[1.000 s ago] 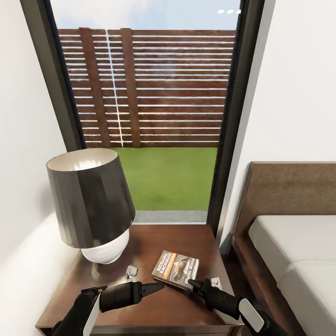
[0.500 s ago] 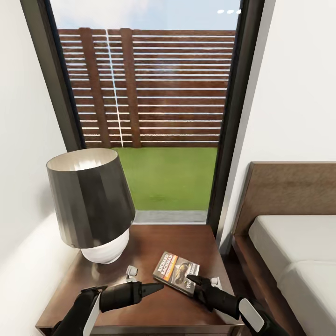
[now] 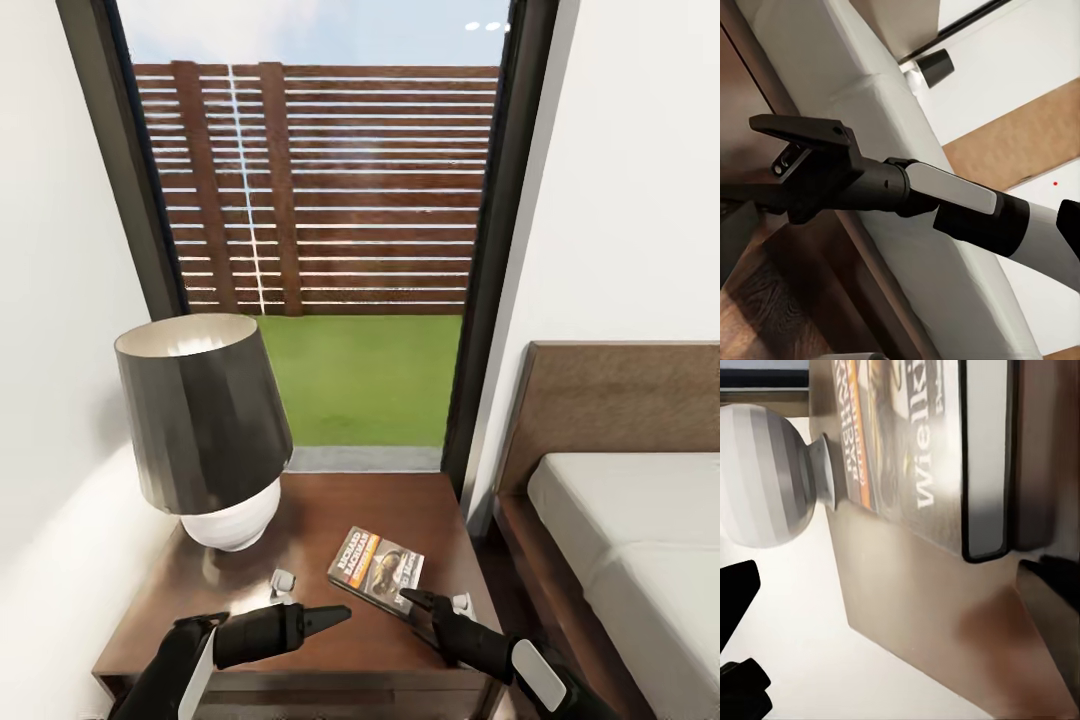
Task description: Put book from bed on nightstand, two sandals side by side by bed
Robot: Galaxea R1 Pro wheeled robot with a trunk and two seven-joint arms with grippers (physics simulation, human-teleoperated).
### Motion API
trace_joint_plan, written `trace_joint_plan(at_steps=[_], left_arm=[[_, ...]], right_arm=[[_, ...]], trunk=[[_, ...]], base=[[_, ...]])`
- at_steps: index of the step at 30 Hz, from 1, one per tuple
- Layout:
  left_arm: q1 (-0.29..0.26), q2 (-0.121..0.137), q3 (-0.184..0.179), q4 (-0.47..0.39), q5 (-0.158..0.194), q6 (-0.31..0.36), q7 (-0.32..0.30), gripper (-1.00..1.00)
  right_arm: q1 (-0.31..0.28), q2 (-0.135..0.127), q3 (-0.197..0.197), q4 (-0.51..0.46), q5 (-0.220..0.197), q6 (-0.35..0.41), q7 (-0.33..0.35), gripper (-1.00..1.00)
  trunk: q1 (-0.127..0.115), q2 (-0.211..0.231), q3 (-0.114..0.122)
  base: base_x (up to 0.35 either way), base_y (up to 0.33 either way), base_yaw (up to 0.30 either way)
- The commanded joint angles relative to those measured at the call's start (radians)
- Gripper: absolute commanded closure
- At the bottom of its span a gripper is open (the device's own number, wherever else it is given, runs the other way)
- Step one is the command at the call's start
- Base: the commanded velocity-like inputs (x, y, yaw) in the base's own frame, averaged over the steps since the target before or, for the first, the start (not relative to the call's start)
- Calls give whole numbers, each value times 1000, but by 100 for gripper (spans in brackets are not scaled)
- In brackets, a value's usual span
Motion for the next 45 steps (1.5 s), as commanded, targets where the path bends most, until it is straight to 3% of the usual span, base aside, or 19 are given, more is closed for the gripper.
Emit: trace_joint_plan(at_steps=[1,19,45], left_arm=[[0,-1,3,0,-2,11,-4,-100],[0,-1,3,0,-2,11,-4,-100],[0,-1,1,0,-2,11,-4,-100]], right_arm=[[0,-1,9,1,8,0,-5,-100],[0,-1,9,1,8,0,-5,-100],[0,-1,7,-1,8,0,-3,-100]], trunk=[[0,0,-1],[0,0,-1],[-100,182,80]], base=[[-40,0,0],[-60,0,0],[0,0,0]])
